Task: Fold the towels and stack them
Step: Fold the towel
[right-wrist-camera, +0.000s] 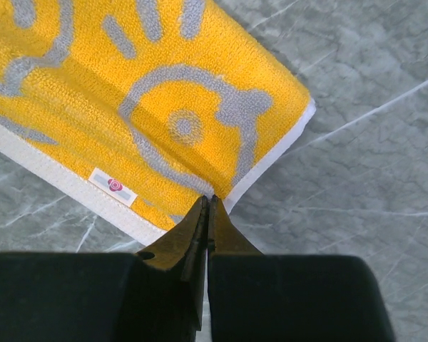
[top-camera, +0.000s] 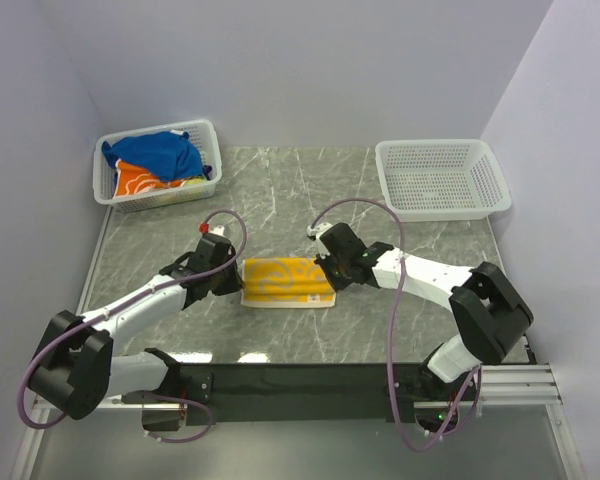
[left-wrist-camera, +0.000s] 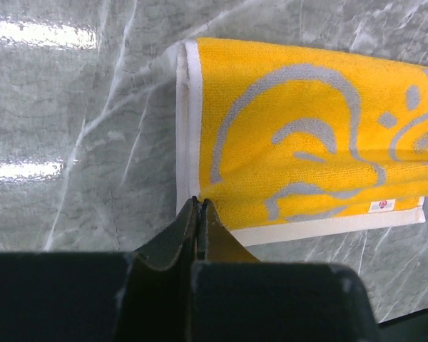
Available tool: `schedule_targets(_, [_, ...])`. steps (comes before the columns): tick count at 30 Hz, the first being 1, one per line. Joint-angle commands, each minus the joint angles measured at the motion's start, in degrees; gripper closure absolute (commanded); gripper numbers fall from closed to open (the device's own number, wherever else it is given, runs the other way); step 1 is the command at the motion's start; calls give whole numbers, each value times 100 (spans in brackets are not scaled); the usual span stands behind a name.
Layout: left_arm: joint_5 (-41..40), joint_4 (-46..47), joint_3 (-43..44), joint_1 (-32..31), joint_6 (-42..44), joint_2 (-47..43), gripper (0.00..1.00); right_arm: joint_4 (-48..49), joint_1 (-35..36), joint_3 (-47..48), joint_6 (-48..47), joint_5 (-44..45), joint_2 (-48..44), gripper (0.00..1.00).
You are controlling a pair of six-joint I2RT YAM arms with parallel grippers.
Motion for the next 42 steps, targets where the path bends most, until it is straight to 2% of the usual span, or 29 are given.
schedule_targets(1, [-165,-95,-58,15,-62,75,99,-391,14,241,101,66,124,100])
schedule_targets(8, [-192,-95,-84,15,-132,304,99,-444,23,302,92,22,423,100])
schedule_targets(19, [-226,-244,39,15,-53,260,99,-532,49,399,127,153,415,100])
schedule_targets(33, [-402,-763,382,6,52,-329,99,-805,146,496,242,215,36,100])
schedule_targets(42, [-271,-649,110,6,-62,-312,98,-770,234,391,356,136,159,100])
